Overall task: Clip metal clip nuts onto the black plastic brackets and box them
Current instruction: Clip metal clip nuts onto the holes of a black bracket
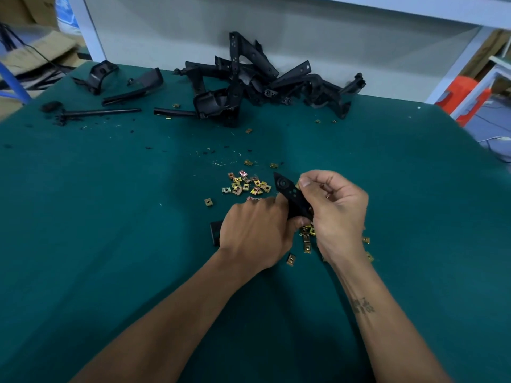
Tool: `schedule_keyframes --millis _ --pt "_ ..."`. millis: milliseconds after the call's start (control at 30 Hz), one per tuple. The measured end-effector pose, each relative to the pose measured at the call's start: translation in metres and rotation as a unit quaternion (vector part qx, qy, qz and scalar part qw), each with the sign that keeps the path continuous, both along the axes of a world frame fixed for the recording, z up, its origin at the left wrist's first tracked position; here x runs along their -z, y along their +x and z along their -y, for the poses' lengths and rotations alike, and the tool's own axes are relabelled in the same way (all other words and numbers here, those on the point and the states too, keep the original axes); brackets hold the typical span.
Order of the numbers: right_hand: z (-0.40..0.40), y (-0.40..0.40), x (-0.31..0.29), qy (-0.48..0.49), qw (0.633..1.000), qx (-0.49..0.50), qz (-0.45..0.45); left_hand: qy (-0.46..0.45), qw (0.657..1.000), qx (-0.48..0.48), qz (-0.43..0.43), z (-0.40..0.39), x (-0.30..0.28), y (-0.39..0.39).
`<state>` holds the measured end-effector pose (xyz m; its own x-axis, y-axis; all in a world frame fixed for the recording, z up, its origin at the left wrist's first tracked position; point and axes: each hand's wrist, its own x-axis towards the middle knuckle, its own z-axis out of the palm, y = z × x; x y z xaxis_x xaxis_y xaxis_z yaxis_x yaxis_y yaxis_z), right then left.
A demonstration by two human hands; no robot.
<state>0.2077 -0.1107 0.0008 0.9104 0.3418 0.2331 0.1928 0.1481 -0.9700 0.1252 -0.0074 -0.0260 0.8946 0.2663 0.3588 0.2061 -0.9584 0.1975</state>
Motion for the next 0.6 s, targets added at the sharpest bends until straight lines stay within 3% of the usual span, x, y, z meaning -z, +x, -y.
schedule_keyframes --millis 133,333,600 --pt "0.0 -0.004 -0.001 -0.003 1.0 -0.017 -0.006 -0.002 1.0 0.003 0.003 0.0 -0.001 -0.001" --pt "-0.004 -0.015 0.003 0.051 0.998 0.043 0.002 0.0 1.0 -0.012 -0.015 0.001 -0.001 0.001" --pt "0.002 -0.015 0.004 0.051 0.998 -0.01 -0.033 -0.003 1.0 -0.012 -0.005 0.003 -0.003 -0.001"
